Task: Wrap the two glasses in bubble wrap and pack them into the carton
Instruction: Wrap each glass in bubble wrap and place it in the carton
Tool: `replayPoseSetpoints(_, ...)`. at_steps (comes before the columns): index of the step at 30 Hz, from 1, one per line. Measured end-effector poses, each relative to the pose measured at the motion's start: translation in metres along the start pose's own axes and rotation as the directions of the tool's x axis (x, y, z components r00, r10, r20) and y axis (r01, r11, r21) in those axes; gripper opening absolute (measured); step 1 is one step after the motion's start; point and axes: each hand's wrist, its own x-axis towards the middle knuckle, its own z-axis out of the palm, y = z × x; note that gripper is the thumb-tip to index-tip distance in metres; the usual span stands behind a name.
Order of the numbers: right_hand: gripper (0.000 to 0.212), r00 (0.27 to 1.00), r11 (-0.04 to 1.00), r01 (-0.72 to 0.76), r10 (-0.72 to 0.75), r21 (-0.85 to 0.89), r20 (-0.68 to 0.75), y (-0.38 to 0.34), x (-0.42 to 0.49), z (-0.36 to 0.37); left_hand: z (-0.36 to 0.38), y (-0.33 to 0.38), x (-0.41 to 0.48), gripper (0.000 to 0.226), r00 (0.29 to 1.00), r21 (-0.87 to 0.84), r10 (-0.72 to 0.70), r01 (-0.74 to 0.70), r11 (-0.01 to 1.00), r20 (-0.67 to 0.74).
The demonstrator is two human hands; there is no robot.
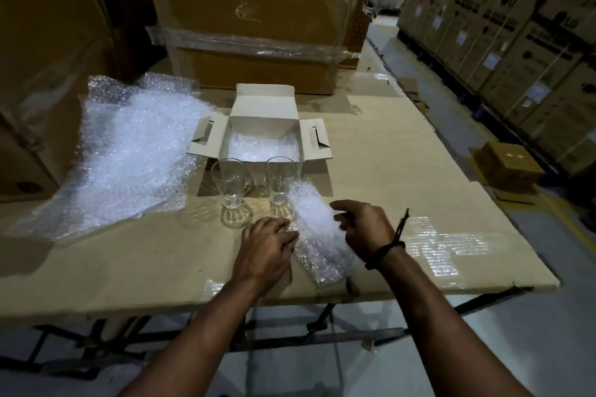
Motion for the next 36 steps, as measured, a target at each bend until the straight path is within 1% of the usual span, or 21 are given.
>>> replayPoseSetpoints(1,0.053,1.0,0.995,0.026,-0.025,-0.1,0.007,0.004,0.001,-0.002,-0.001,0.001,0.0,0.039,1.0,-0.006,-0.001,0.001,1.0,-0.003)
replayPoseSetpoints(3,0.047,0.975,0.923,0.176,-0.116,-0.343,0.188,0.012,0.004,0.006,-0.001,0.001,0.0,0.042,1.0,-0.014,-0.004,0.004,1.0,-0.005)
replayPoseSetpoints(4,0.049,0.949,0.874,0.251,-0.136,-0.416,0.285,0.017,0.004,0.015,-0.001,0.001,0.0,0.042,1.0,-0.019,-0.004,0.003,1.0,-0.009)
replayPoseSetpoints(5,0.053,0.931,0.845,0.272,-0.11,-0.461,0.349,0.02,0.002,0.025,-0.001,0.001,0.0,0.042,1.0,-0.027,-0.005,0.005,1.0,-0.019)
replayPoseSetpoints(7,0.059,0.93,0.835,0.233,-0.041,-0.499,0.365,0.023,-0.003,0.038,-0.002,0.002,-0.001,0.042,0.998,-0.069,-0.025,0.021,0.997,-0.053)
replayPoseSetpoints(10,0.061,0.952,0.824,0.192,-0.024,-0.533,0.305,0.022,-0.007,0.042,-0.004,0.006,-0.002,0.047,0.99,-0.147,-0.056,0.036,0.988,-0.13)
replayPoseSetpoints(12,0.062,0.965,0.823,0.163,-0.017,-0.544,0.262,0.014,-0.011,0.043,-0.004,0.008,-0.002,0.046,0.993,-0.058,-0.031,0.024,0.998,-0.117)
replayPoseSetpoints(14,0.06,0.95,0.816,0.195,-0.02,-0.545,0.31,0.007,-0.015,0.045,-0.002,0.007,-0.003,0.04,0.998,0.075,-0.025,0.029,0.997,-0.06)
replayPoseSetpoints(16,0.053,0.938,0.858,0.198,-0.025,-0.474,0.346,0.003,-0.019,0.045,0.0,0.007,-0.003,0.037,0.999,0.134,-0.05,0.052,0.99,-0.021)
replayPoseSetpoints(17,0.046,0.951,0.912,0.152,-0.029,-0.381,0.309,0.003,-0.018,0.041,0.0,0.007,-0.003,0.036,0.998,0.141,-0.056,0.057,0.988,-0.012)
replayPoseSetpoints(19,0.032,0.992,0.989,0.03,-0.012,-0.147,0.123,0.005,-0.012,0.028,-0.001,0.008,-0.002,0.035,0.999,0.13,-0.051,0.052,0.99,-0.01)
replayPoseSetpoints(21,0.028,0.99,0.99,-0.141,0.141,-0.012,-0.015,0.009,0.002,0.014,-0.002,0.007,-0.001,0.035,0.999,0.129,-0.046,0.046,0.991,-0.003)
replayPoseSetpoints(23,0.036,0.958,0.958,-0.284,0.285,-0.04,0.031,0.01,0.017,0.005,-0.003,0.008,-0.001,0.035,0.999,0.132,-0.052,0.05,0.99,0.009)
replayPoseSetpoints(26,0.042,0.927,0.927,-0.247,0.311,-0.284,0.209,-0.002,0.028,0.008,-0.002,0.006,0.0,0.034,0.998,0.114,-0.056,0.055,0.992,0.004)
replayPoseSetpoints(28,0.028,0.921,0.928,-0.239,0.31,-0.285,0.237,-0.007,0.03,0.016,-0.003,0.006,0.0,0.036,0.998,0.07,-0.062,0.062,0.996,-0.013)
replayPoseSetpoints(30,0.011,0.933,0.94,-0.24,0.293,-0.243,0.21,-0.008,0.03,0.021,-0.003,0.006,0.0,0.041,0.996,0.006,-0.081,0.081,0.997,-0.048)
replayPoseSetpoints(31,0.01,0.945,0.951,-0.237,0.274,-0.198,0.181,-0.005,0.03,0.021,-0.004,0.006,0.001,0.043,0.993,-0.031,-0.098,0.097,0.995,-0.066)
replayPoseSetpoints(32,0.015,0.959,0.966,-0.227,0.244,-0.12,0.148,-0.001,0.03,0.022,-0.003,0.004,0.001,0.046,0.989,-0.075,-0.125,0.119,0.99,-0.079)
replayPoseSetpoints(33,0.02,0.969,0.975,-0.221,0.218,0.014,0.112,0.002,0.028,0.021,-0.003,0.004,0.001,0.052,0.984,-0.122,-0.154,0.143,0.982,-0.085)
replayPoseSetpoints(35,0.027,0.979,0.919,-0.205,0.197,0.336,0.059,0.007,0.022,0.019,-0.006,0.004,-0.001,0.067,0.98,-0.175,-0.169,0.149,0.973,-0.106)
replayPoseSetpoints(36,0.028,0.98,0.875,-0.192,0.193,0.445,0.043,0.008,0.019,0.018,-0.007,0.004,-0.001,0.072,0.983,-0.173,-0.16,0.142,0.975,-0.094)
